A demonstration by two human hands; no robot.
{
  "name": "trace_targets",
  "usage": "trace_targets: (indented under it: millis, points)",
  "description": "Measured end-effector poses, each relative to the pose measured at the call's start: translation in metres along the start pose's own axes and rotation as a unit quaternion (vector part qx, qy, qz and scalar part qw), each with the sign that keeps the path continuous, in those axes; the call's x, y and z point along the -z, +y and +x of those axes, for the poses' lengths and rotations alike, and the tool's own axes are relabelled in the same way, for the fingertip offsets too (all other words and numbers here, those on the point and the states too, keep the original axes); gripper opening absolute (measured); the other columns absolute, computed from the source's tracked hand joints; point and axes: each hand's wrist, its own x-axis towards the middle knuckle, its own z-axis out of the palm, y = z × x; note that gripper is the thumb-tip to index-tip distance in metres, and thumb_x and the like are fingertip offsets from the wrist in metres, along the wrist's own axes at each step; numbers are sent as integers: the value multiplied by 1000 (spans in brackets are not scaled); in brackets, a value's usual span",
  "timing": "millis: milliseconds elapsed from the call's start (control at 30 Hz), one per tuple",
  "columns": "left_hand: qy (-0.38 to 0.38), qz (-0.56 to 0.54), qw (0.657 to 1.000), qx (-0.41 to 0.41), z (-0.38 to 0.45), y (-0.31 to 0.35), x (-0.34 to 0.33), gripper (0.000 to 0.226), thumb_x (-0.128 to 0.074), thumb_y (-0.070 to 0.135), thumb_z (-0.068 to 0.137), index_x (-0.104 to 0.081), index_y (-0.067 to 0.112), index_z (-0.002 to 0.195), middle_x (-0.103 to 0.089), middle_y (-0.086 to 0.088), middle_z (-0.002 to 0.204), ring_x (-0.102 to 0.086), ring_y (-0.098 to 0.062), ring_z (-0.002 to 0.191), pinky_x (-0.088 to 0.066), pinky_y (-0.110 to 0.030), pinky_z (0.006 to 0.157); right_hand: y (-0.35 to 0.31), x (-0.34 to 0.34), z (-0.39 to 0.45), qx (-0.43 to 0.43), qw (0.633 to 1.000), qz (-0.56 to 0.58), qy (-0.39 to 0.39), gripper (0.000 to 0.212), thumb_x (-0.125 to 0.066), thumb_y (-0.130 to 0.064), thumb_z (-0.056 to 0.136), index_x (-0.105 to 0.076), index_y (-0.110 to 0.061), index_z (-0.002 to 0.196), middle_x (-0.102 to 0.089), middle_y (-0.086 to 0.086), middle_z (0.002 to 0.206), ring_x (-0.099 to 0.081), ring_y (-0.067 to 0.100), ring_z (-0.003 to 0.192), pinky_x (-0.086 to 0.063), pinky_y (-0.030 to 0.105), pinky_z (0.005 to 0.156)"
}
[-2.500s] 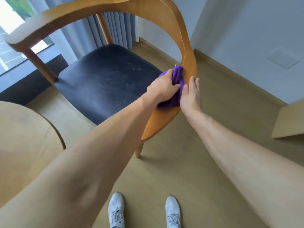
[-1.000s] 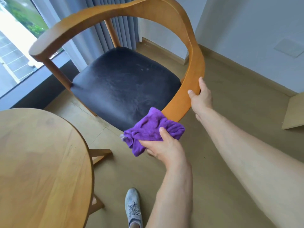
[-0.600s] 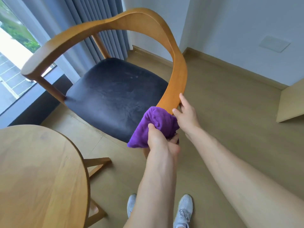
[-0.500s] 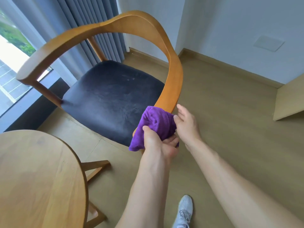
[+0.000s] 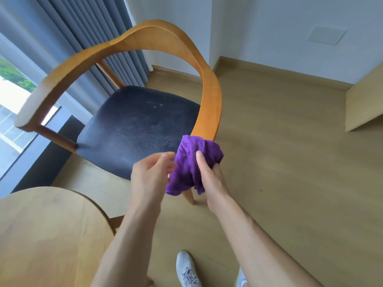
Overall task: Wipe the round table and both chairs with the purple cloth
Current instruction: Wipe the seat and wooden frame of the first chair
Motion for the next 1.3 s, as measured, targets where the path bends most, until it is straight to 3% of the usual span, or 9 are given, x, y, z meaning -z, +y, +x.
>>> trace_targets:
  millis: [133, 300, 467, 567, 667, 833, 967, 1100, 1300]
  points:
    - [-83, 14, 996, 35, 46, 7, 20, 61, -30, 66, 98, -68, 26, 124, -72, 10, 118, -66, -10, 111, -45, -36, 105, 14, -14, -5, 57, 996, 51, 35, 77, -71, -68, 67, -48, -34, 132, -67, -4, 120, -65, 15, 99, -54, 28, 76]
    - [-117, -3, 992, 47, 53, -21, 3, 72, -20, 72, 97, -75, 26, 102, -78, 7, 96, -73, -6, 91, -53, -29, 84, 7, -22, 13, 93, 987, 23, 125, 61, -75, -50, 80, -50, -21, 127, -63, -5, 117, -62, 18, 109, -48, 29, 92]
    - [-59, 26, 998, -11, 48, -29, -10, 64, -27, 71, 90, -78, 31, 90, -77, 10, 97, -70, -7, 99, -54, -28, 90, -24, -10, 50, 146, 969, -53, 190, 72, -70, -52, 84, -47, -4, 131, -55, 13, 130, -54, 30, 121, -43, 33, 101]
    - [-26, 107, 993, -44, 48, -31, -13, 56, -28, 58, 100, -77, 40, 82, -76, 12, 95, -69, -10, 94, -52, -14, 67, -58, 7, 84, 150, 970, -79, 176, 70, -70, -53, 84, -50, -5, 130, -58, 12, 128, -58, 31, 118, -45, 31, 93]
    - [-1, 201, 975, -98, 54, -26, -23, 49, -29, 48, 103, -76, 35, 102, -72, 11, 99, -63, -14, 96, -48, -32, 82, -90, 21, 110, 149, 976, -71, 144, 63, -71, -53, 83, -55, -12, 128, -63, 6, 121, -62, 28, 111, -48, 32, 90]
    - [-44, 195, 972, -122, 81, -4, -67, 54, -24, 41, 106, -67, 10, 96, -63, 5, 83, -56, -20, 88, -41, -30, 73, -70, 22, 97, 152, 980, -39, 121, 50, -69, -49, 85, -57, -21, 124, -64, -4, 110, -64, 24, 108, -49, 32, 91]
    - [-48, 50, 998, 0, 98, 18, -87, 73, -14, 65, 99, -75, 33, 74, -70, 17, 76, -64, -3, 83, -45, -21, 71, -43, 20, 75, 158, 982, -33, 93, 58, -72, -45, 85, -53, -18, 133, -65, 3, 124, -62, 24, 115, -48, 39, 100]
    - [9, 82, 996, -40, 86, 4, -96, 69, -10, 74, 89, -74, 51, 76, -73, 26, 79, -64, 13, 83, -42, -17, 76, -66, 21, 92, 155, 979, -70, 109, 59, -71, -48, 85, -52, -11, 126, -63, 6, 122, -61, 27, 112, -46, 29, 88]
    - [140, 242, 954, -112, 89, -8, -112, 70, -8, 61, 90, -69, 27, 88, -65, 6, 80, -58, -20, 84, -40, -37, 78, -140, 40, 164, 190, 971, -130, 57, 62, -68, -50, 86, -52, -9, 128, -62, 10, 126, -61, 31, 114, -49, 35, 93]
